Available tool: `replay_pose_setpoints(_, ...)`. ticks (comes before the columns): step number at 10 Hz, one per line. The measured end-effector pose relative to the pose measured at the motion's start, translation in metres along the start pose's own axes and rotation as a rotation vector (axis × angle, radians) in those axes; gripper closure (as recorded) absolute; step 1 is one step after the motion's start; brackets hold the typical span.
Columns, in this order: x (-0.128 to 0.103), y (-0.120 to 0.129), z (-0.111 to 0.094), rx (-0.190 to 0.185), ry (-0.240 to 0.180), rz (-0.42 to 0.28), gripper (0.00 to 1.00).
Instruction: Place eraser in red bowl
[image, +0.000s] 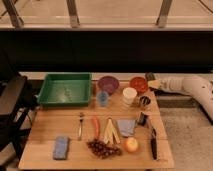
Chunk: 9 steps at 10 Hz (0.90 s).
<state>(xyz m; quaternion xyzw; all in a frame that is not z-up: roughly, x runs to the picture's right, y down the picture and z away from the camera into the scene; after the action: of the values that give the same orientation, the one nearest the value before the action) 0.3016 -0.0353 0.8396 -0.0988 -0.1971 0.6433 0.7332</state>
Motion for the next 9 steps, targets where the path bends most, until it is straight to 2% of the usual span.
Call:
replay_pose_setpoints(1,-0.004,0.002,0.014,-0.023,0.017,-0.013,0.59)
replay_pose_setpoints(2,-0.006,0.003,0.022,-0.038,0.026,-0.018,0.52)
replay_pose_setpoints(4,-0.01,0.01,0.04,-0.064,0.049,-0.031,0.48)
replay_pose_setpoints(5,-0.013,0.017,0.05,-0.08,0.057,-0.037,0.39)
replay_pose_setpoints(7,-0.011,0.014,0.049,-0.086,0.057,-0.032,0.23)
replay_pose_setpoints(9,-0.01,0.015,0.05,-0.094,0.053,-0.028,0.2)
